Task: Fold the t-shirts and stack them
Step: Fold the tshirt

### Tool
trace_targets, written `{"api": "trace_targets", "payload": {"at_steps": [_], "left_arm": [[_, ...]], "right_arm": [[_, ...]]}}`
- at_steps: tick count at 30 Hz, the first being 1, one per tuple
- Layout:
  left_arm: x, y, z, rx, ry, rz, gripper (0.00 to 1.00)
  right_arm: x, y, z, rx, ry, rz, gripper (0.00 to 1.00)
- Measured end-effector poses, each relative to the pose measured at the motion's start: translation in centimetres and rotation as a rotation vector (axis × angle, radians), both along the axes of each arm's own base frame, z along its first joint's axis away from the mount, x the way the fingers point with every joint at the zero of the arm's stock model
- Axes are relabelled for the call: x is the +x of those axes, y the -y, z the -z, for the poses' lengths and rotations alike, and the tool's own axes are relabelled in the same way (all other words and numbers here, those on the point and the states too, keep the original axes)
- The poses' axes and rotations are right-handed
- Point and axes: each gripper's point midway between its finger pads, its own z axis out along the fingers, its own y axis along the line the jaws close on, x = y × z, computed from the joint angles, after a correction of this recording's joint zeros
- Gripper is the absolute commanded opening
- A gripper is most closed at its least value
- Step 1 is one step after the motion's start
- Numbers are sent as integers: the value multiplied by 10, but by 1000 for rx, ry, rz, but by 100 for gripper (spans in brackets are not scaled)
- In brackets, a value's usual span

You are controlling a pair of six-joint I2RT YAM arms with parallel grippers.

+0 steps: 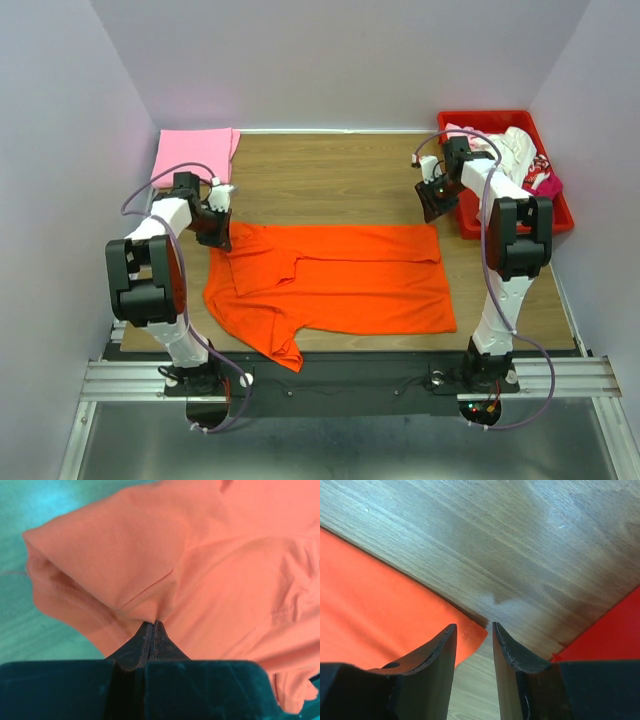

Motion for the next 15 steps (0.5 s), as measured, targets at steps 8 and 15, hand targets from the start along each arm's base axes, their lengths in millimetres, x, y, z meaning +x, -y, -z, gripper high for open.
{"api": "trace_targets", "payload": {"at_steps": [8,15], "left_arm": [[-29,-7,7,47,-69,-15,0],[-32,-14,20,88,-105,-33,15]], "right_arm": [[-1,3,2,-15,-3,-3,39],[-3,6,5,-32,-9,-8,39]]}}
